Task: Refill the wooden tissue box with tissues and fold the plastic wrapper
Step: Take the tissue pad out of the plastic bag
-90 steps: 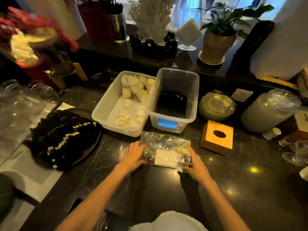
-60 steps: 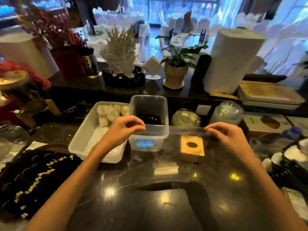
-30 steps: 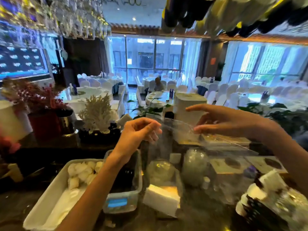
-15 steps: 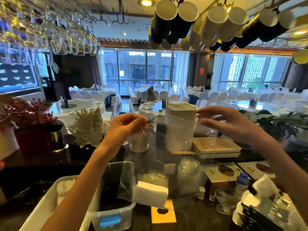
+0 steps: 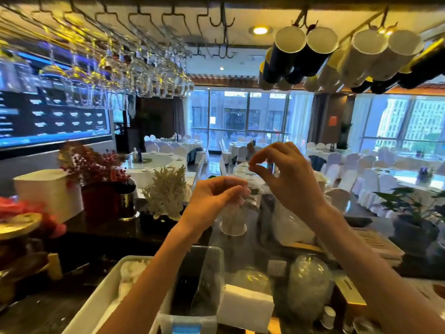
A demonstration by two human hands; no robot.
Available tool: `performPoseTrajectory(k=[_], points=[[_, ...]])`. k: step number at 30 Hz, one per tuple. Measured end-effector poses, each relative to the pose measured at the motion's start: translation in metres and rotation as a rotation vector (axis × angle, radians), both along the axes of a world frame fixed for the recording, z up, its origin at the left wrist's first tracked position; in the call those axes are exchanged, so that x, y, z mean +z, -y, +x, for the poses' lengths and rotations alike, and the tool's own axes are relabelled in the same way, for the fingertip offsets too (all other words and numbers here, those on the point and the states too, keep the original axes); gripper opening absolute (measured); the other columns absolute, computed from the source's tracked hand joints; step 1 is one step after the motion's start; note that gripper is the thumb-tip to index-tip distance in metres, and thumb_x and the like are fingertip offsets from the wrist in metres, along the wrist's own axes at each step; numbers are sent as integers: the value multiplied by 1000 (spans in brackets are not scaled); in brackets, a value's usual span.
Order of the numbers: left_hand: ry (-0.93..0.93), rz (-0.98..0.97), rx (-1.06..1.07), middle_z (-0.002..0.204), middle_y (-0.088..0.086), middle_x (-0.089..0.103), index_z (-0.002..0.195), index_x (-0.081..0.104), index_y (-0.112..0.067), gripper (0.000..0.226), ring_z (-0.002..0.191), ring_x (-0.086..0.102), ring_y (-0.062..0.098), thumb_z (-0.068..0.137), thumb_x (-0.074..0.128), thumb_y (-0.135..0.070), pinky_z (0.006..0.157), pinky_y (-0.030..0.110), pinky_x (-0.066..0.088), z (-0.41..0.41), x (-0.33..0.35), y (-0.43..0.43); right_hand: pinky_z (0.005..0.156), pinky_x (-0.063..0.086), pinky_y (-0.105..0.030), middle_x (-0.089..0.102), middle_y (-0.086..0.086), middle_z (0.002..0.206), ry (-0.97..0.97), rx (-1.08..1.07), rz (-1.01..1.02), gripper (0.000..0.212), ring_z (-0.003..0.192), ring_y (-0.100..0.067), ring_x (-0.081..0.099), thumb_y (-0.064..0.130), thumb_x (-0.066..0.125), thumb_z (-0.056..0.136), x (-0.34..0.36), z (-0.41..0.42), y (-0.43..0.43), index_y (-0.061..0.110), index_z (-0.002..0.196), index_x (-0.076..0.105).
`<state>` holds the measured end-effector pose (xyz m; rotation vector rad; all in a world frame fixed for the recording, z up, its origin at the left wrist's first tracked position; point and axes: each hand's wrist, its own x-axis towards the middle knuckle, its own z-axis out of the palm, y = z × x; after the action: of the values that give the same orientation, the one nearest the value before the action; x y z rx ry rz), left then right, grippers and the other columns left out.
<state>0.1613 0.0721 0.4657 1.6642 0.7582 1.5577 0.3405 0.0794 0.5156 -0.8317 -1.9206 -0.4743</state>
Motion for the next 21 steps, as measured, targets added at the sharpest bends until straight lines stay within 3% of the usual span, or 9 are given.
performPoseTrajectory(k=[2,5,7,12,17,21], points=[[33,-3,27,85,12,77,103,71,6,19,70,70,12,86,66,-1,66,17,56,-4,0,1,74,48,-34,70,0,89,99,-27,144,11,86,-22,60,29,71,86,-10,-9,5,18,90,73],[22,-5,56,80,2,76,104,71,5,19,65,69,4,86,66,2,63,13,54,-10,2,7,72,53,-37,73,-1,93,179,-33,134,21,87,-25,64,38,67,88,-21,-20,6,18,93,73],[-26,6,92,87,12,76,106,70,6,21,68,69,5,86,65,3,65,13,54,-14,2,10,71,55,-39,75,-2,93,189,-48,141,23,86,-26,67,38,68,88,-25,-25,5,17,94,74],[-116,9,150,102,18,75,111,69,4,24,82,72,16,89,61,3,72,17,57,-20,2,16,65,56,-36,75,-3,89,183,-48,205,19,81,-26,69,31,66,90,-32,-33,2,14,92,74],[-143,12,190,101,15,75,110,70,1,23,85,73,13,89,62,3,73,16,58,-20,1,15,62,55,-32,76,-7,87,179,-88,245,22,78,-26,71,29,63,91,-37,-41,-1,10,89,73],[-153,-57,182,99,15,76,105,73,1,21,83,73,7,88,62,6,69,14,57,-18,-6,11,53,52,-33,73,-8,79,133,-151,170,11,73,-26,68,21,73,84,-28,-32,-8,10,83,70]])
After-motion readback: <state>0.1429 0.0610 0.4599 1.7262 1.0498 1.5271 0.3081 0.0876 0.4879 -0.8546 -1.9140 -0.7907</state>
